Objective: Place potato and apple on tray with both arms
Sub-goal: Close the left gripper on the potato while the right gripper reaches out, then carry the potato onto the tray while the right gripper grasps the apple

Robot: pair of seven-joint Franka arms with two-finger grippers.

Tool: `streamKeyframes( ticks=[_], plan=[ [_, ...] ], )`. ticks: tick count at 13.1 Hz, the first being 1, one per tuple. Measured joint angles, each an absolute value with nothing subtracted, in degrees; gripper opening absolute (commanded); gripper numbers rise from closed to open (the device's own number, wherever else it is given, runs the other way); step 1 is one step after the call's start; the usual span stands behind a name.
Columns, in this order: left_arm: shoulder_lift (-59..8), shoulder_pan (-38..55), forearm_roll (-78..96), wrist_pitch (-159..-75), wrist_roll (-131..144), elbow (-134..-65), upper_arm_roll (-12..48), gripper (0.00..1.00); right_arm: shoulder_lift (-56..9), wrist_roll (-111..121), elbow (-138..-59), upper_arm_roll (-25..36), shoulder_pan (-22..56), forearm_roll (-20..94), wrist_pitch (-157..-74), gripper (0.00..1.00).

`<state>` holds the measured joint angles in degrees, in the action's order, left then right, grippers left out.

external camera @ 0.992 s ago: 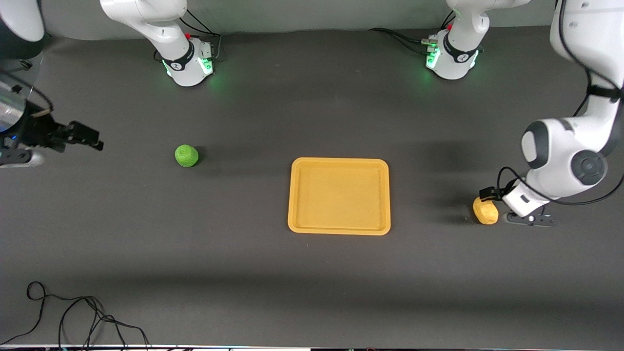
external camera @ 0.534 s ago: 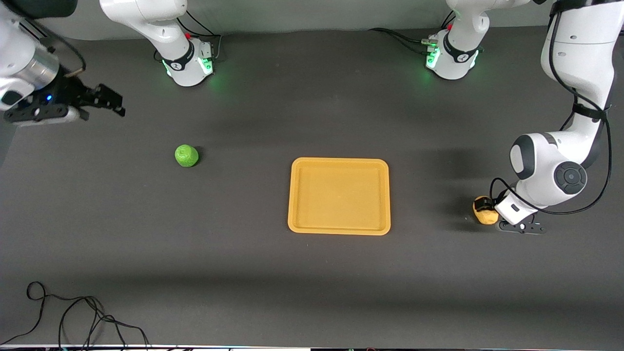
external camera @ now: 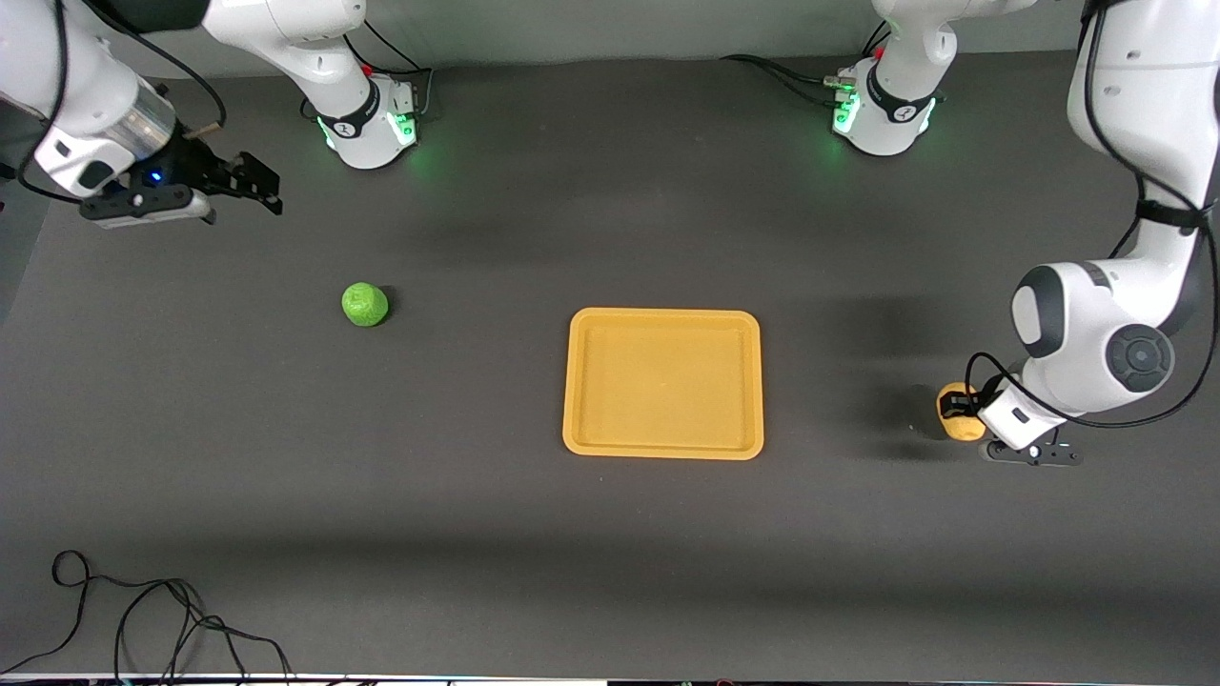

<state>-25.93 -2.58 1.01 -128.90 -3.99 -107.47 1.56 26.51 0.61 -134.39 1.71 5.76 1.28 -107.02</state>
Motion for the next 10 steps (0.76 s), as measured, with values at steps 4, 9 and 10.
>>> streamKeyframes(
  ticks=[4,9,10],
  plan=[
    [-23.8,2.1,1.1,-122.3,15.8,-102.2,11.1,0.11,25.2,0.6,-146.9,1.6,6.0,1.3,-124.2,1.00],
    [-27.7,15.5,0.8,-125.5,27.8,-101.5,12.7,0.11,15.8,0.6,-155.2,1.5,8.1,1.3,-145.5,1.00],
    [-29.4,17.2,0.7,-127.4,29.2,-101.6,12.7,0.11,12.8,0.6,-156.0,1.6,8.1,1.3,-149.9,1.00]
  ],
)
